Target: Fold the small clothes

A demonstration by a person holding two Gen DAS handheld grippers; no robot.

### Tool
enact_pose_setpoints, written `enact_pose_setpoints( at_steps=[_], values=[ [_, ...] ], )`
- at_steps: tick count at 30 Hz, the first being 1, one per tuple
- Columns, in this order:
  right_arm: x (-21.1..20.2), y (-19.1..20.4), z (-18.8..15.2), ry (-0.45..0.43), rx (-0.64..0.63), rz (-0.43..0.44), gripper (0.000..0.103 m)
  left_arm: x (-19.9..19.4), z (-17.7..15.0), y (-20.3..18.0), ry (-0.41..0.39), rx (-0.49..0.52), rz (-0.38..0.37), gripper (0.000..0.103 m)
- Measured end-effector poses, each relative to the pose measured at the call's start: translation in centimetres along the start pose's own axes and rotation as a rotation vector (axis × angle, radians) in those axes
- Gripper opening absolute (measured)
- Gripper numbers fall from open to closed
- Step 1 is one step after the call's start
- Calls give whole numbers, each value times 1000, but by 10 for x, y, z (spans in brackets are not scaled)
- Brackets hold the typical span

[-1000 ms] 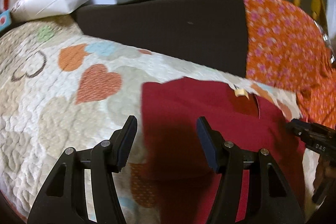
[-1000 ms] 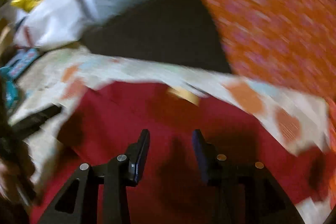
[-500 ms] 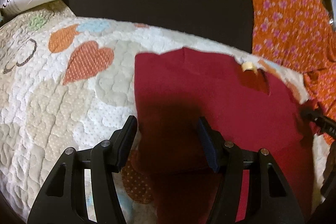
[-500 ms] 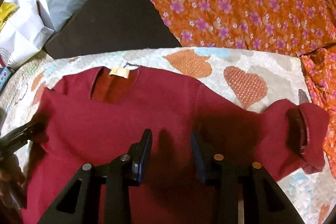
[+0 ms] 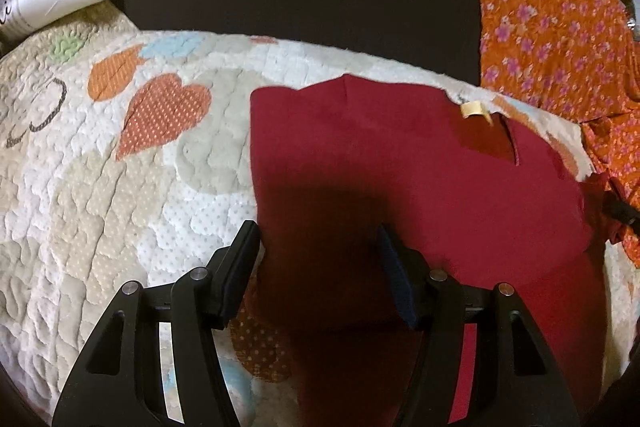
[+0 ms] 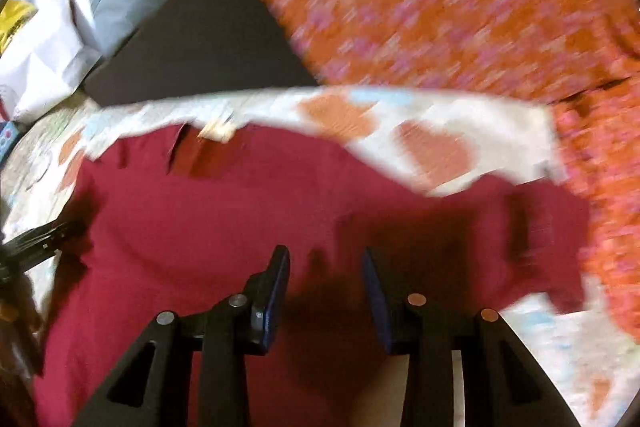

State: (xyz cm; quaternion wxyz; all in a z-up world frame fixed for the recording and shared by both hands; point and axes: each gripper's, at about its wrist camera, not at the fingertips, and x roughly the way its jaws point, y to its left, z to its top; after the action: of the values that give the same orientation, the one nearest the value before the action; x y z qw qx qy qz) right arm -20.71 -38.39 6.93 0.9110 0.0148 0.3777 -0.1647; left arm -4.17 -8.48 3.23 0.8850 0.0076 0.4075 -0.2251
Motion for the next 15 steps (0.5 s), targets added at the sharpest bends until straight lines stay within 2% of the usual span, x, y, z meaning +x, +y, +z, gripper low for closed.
enact_pose_setpoints(
  at_steps=[2, 4, 6, 10, 12, 13, 14, 15],
  values=[
    [-23, -18, 0, -71, -3, -80, 45, -4, 1, 0, -17, -13, -21, 61],
    [-33, -37, -2, -107, -4, -169, 64, -7, 1, 3, -29, -26, -30, 61],
    [-29, -52, -3, -86, -6, -223, 65, -9, 2, 4, -46, -32, -36, 61],
    [-10, -69, -1, -50, -7, -256, 65, -13, 4, 4, -67, -27, -50, 61],
    [2, -77, -1, -25, -31, -326, 65, -12, 4, 2, -61, -19, -46, 61],
    [6, -85, -2, -25, -15, -356, 61, -10, 3, 1, -56, -13, -41, 61],
    [9, -97, -1, -27, 17, -335, 54, -8, 3, 1, -52, -10, -37, 61],
    [11, -108, -2, -21, 63, -289, 32, -7, 3, 1, -50, -11, -34, 61]
  ],
)
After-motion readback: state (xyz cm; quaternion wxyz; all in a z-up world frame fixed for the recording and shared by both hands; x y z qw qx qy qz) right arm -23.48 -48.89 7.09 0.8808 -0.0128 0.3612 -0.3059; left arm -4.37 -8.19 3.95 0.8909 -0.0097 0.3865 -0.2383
